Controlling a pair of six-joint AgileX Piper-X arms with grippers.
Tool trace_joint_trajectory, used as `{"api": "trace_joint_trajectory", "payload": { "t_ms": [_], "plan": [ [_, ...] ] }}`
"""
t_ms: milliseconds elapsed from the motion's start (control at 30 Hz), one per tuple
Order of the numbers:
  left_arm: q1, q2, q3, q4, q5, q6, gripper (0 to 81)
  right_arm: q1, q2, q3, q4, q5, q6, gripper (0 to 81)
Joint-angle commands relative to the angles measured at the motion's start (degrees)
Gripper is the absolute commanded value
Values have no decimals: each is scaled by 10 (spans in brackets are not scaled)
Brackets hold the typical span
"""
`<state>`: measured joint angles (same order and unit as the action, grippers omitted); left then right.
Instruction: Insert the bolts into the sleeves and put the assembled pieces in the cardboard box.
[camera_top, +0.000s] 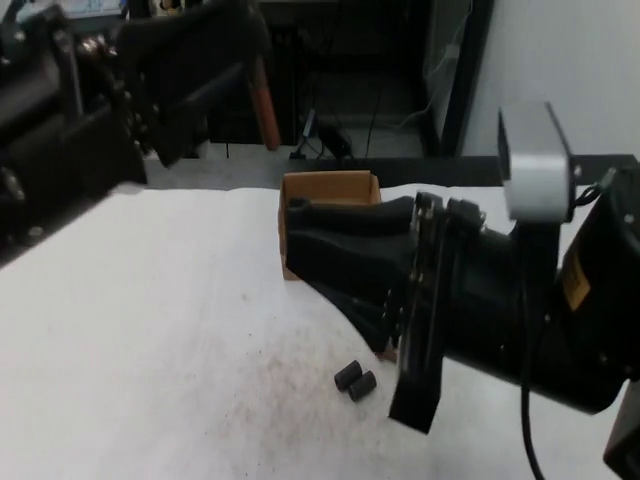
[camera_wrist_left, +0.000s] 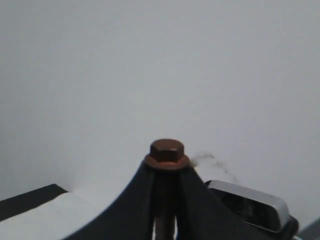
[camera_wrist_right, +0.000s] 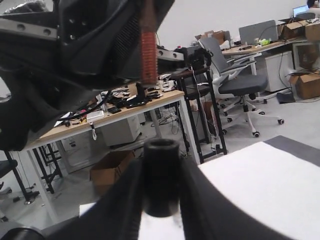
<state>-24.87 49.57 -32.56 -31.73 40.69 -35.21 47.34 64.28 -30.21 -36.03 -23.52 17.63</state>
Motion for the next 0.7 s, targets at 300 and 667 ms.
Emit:
{"api": "trace_joint_trajectory", "payload": {
  "t_ms": [300,667],
  "plan": [
    [1,12,-2,-39,87,8,2,1,5,1,-29,4,4,8],
    [1,13,-2,-7,112,57,2,1,5,0,-53,-42,4,8]
  ]
}}
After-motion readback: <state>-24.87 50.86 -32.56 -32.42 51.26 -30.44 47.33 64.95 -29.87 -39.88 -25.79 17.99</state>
